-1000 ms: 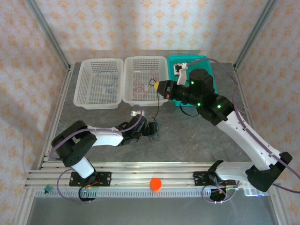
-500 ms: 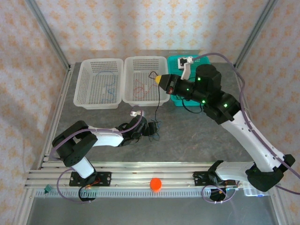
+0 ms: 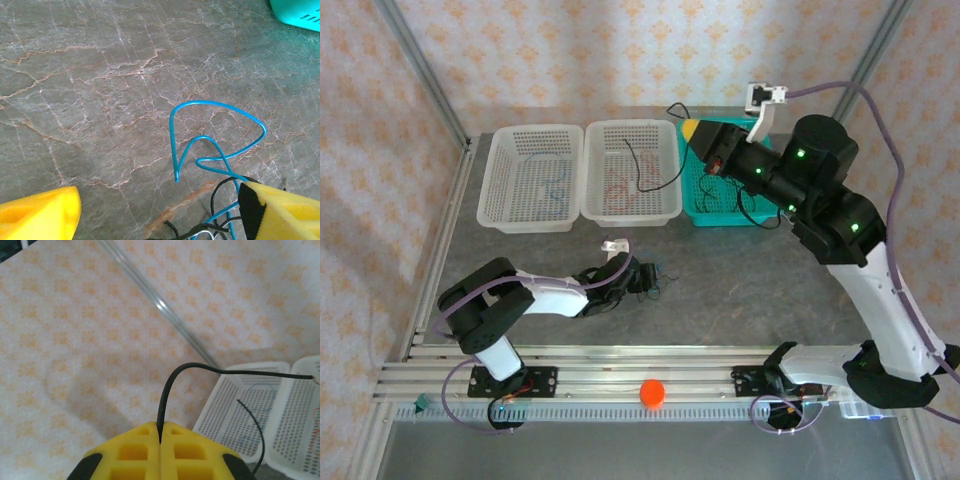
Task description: Untangle the cables
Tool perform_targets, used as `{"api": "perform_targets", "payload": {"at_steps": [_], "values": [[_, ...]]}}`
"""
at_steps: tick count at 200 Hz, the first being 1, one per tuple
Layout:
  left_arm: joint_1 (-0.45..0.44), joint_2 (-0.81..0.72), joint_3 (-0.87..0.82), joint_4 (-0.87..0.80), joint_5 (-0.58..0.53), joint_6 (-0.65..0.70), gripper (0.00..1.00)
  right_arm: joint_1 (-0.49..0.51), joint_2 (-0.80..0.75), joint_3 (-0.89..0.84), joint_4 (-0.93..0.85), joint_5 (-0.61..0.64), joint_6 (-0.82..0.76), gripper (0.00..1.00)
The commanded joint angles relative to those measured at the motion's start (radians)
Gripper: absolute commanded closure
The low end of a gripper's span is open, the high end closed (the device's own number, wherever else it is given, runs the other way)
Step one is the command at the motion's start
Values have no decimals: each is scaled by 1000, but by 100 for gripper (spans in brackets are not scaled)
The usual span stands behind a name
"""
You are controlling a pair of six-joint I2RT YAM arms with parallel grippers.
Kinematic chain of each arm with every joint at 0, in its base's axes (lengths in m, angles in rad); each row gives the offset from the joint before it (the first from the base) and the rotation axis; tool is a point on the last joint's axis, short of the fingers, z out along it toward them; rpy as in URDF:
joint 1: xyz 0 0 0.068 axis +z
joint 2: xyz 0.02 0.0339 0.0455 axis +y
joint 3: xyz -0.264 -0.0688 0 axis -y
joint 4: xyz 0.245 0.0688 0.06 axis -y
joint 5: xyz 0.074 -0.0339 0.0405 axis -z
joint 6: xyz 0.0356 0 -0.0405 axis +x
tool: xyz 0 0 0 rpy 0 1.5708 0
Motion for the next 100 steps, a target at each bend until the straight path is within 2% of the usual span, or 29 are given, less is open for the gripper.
{"api": "perform_targets", "payload": {"at_steps": [1, 37, 53, 100], "values": [[6, 65, -10, -101, 61, -28, 18, -4, 9, 14, -92, 154, -42, 100], [1, -40, 40, -216, -12, -12, 17, -5, -30, -134, -56, 258, -21, 100], [1, -91, 70, -261, -43, 12, 15, -7, -65, -195, -47, 344, 1, 100], [2, -202, 158, -379, -103, 68, 14, -44, -18, -212, -95, 435, 7, 100]]}}
